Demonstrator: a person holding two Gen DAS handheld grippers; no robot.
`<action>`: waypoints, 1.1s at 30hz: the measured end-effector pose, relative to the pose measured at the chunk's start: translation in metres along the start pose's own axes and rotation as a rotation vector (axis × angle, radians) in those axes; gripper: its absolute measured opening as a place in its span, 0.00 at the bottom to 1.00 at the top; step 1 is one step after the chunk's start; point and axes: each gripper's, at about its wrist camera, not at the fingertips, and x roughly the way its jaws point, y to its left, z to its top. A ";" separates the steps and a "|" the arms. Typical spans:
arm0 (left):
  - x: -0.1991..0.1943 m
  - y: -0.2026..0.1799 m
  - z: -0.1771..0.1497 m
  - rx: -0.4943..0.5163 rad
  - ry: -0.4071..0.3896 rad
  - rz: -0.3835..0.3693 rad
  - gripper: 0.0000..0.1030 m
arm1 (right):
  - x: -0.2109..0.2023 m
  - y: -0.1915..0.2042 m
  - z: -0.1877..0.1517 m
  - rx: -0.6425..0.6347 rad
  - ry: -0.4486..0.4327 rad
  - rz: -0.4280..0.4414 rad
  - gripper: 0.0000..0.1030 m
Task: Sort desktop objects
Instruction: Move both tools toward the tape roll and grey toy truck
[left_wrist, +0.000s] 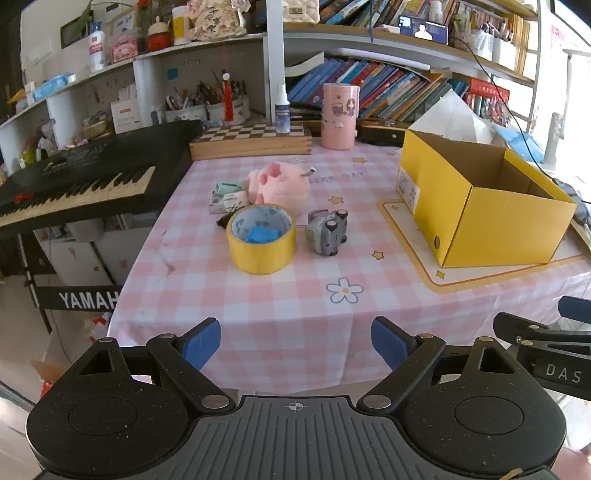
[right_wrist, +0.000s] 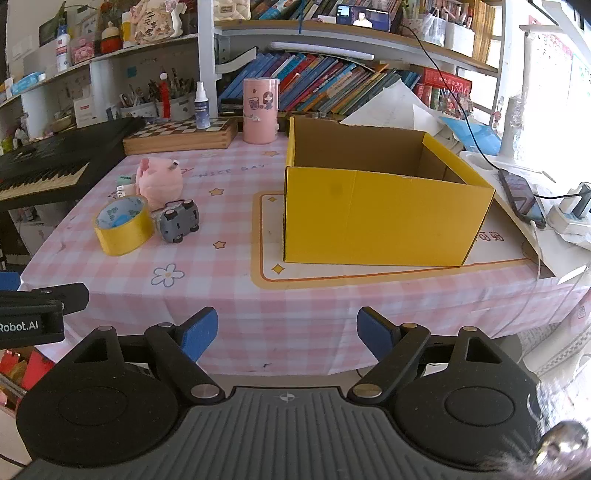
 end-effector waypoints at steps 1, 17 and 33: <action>0.000 0.000 0.000 0.002 0.000 0.001 0.88 | 0.000 0.000 0.000 0.001 -0.005 0.002 0.80; 0.000 0.003 -0.001 -0.004 0.006 -0.003 0.88 | -0.001 0.003 -0.001 0.003 -0.015 0.016 0.79; 0.006 0.013 -0.001 -0.018 0.017 -0.001 0.88 | 0.003 0.013 0.001 -0.006 0.004 0.037 0.79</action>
